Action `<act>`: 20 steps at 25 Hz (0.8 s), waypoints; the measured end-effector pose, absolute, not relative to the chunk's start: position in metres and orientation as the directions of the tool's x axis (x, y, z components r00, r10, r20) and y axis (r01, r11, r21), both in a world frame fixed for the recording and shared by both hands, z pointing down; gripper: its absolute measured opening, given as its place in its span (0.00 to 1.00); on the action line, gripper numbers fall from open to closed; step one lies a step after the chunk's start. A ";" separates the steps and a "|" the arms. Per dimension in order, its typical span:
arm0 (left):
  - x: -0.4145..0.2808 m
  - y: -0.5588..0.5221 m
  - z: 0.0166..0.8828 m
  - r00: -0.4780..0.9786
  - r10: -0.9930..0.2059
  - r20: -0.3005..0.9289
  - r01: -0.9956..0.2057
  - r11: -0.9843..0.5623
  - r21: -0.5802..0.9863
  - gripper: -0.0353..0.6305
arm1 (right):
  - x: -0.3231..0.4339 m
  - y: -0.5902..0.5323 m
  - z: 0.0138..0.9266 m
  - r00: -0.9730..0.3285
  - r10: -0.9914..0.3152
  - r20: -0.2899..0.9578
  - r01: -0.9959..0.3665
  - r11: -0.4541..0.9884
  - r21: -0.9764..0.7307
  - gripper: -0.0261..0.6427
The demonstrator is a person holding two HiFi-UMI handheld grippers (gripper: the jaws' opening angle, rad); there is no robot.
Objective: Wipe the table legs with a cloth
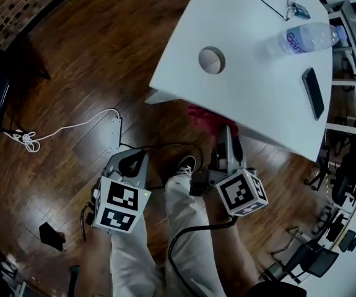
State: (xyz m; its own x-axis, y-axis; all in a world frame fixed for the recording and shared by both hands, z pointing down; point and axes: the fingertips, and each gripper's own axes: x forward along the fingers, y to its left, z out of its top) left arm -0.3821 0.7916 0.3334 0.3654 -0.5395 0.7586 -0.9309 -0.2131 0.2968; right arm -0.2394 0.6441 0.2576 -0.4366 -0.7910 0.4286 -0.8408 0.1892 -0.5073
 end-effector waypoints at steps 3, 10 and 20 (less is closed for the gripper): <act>-0.354 0.773 0.323 0.403 -0.544 0.736 -0.915 -0.242 0.323 0.05 | -0.215 0.644 0.258 -0.421 -0.798 0.430 -0.844 0.171 -0.508 0.14; -0.273 0.716 0.303 0.488 -0.525 0.697 -0.870 -0.358 0.340 0.05 | -0.147 0.634 0.254 -0.386 -0.808 0.445 -0.861 0.142 -0.489 0.14; -0.139 0.683 0.306 0.561 -0.426 0.710 -0.803 -0.488 0.342 0.05 | 0.011 0.615 0.253 -0.258 -0.848 0.464 -0.886 0.016 -0.464 0.14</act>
